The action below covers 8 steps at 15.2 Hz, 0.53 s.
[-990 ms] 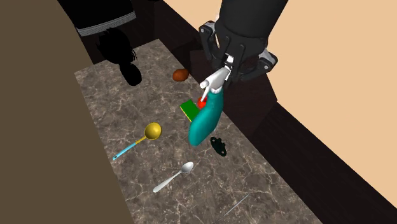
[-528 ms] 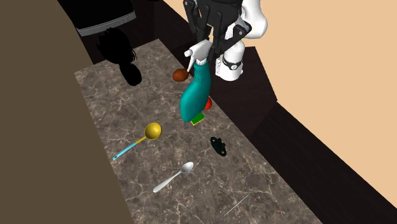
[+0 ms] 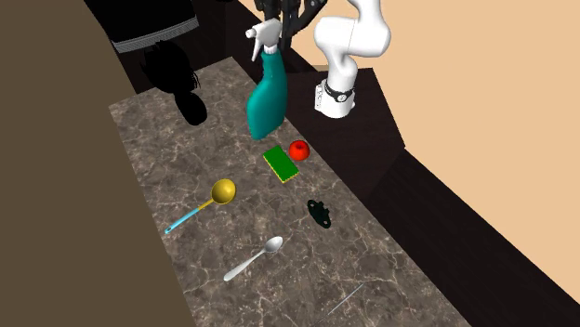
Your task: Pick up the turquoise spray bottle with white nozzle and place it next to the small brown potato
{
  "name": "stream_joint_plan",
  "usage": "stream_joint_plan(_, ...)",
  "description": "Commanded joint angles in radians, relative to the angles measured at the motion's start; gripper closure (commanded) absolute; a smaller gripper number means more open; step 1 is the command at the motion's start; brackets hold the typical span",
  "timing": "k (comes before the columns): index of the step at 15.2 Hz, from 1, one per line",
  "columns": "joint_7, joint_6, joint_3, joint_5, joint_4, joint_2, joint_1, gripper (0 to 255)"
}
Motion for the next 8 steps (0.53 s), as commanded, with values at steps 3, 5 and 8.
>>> stream_joint_plan(3,-0.065,-0.004,-0.039,-0.027,-0.092,-0.106,-0.025,255)
stream_joint_plan(5,-0.098,-0.009,-0.061,-0.043,-0.129,-0.154,-0.037,255)
stream_joint_plan(8,-0.151,-0.018,-0.095,-0.070,-0.174,-0.219,-0.056,255)
